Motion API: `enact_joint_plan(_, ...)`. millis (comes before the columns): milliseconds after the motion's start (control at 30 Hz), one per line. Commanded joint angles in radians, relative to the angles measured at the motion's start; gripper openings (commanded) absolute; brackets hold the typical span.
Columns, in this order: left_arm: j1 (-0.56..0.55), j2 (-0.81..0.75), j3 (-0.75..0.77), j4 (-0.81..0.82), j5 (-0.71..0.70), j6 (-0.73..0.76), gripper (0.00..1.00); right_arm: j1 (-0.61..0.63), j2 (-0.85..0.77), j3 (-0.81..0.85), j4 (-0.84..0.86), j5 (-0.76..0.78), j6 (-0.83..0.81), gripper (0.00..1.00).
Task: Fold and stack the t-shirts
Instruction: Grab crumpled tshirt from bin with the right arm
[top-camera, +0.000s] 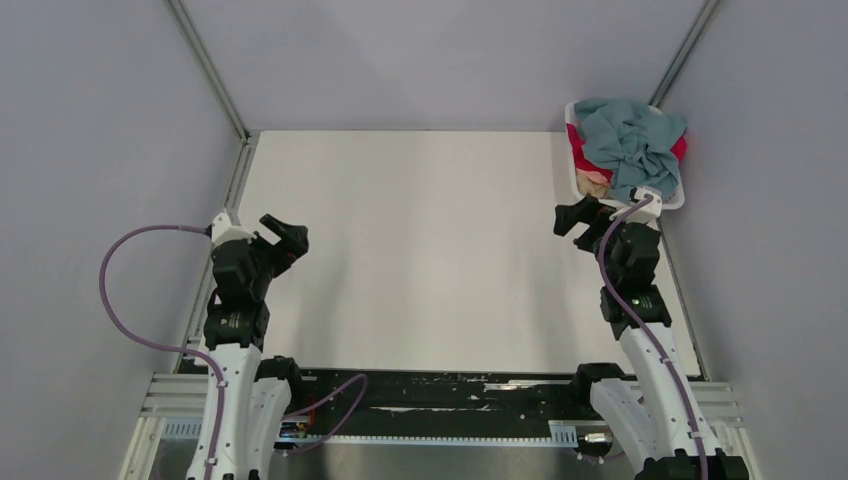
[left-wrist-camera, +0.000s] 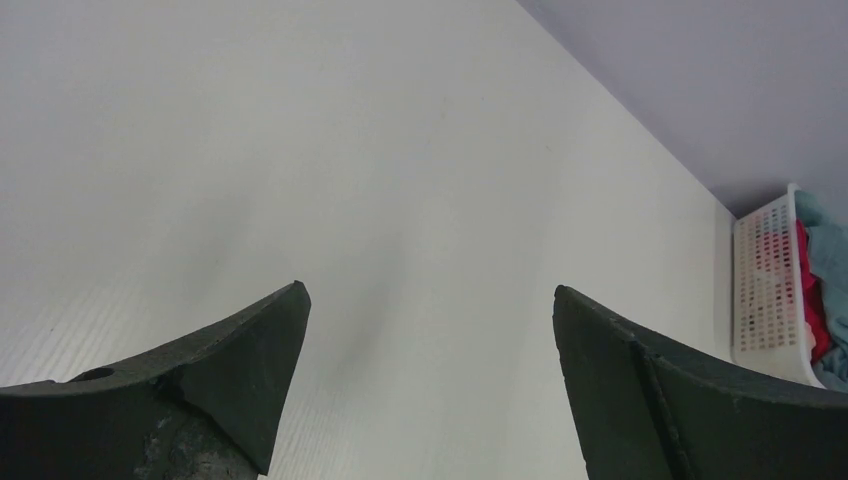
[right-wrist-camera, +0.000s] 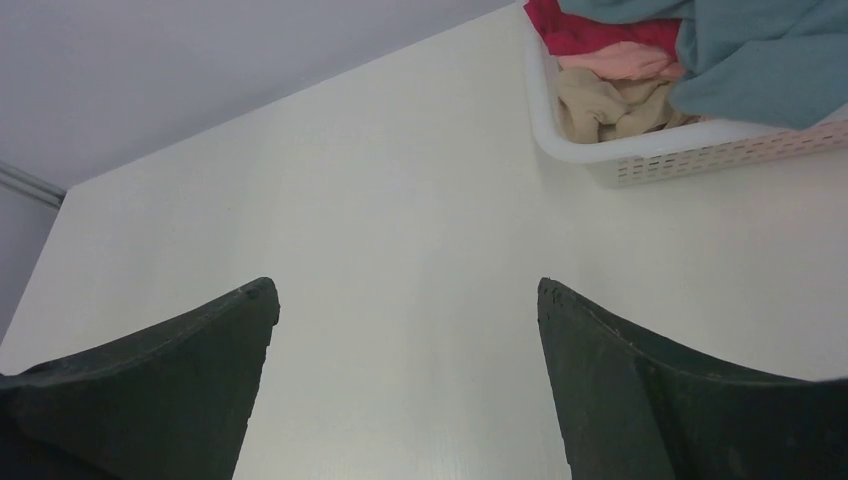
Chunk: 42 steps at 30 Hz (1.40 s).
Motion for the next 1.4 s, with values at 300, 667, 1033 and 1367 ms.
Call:
enact_joint_plan(300, 0.007, 0.064, 0.010, 0.099, 0.060, 0.026, 1.00, 0.002, 0.232, 0.341, -0.136, 0.279, -0.061, 1.00)
enact_joint_plan(667, 0.007, 0.147, -0.009, 0.157, 0.085, 0.042, 1.00, -0.142, 0.724, 0.790, -0.159, 0.289, -0.165, 1.00)
enact_joint_plan(1033, 0.007, 0.157, -0.022, 0.162, 0.049, 0.045, 1.00, -0.285, 1.141, 1.104, -0.177, 0.233, -0.225, 1.00)
enact_joint_plan(1367, 0.007, 0.192, -0.020, 0.163, 0.024, 0.045, 1.00, -0.294, 1.362, 1.301, -0.218, 0.233, -0.271, 0.55)
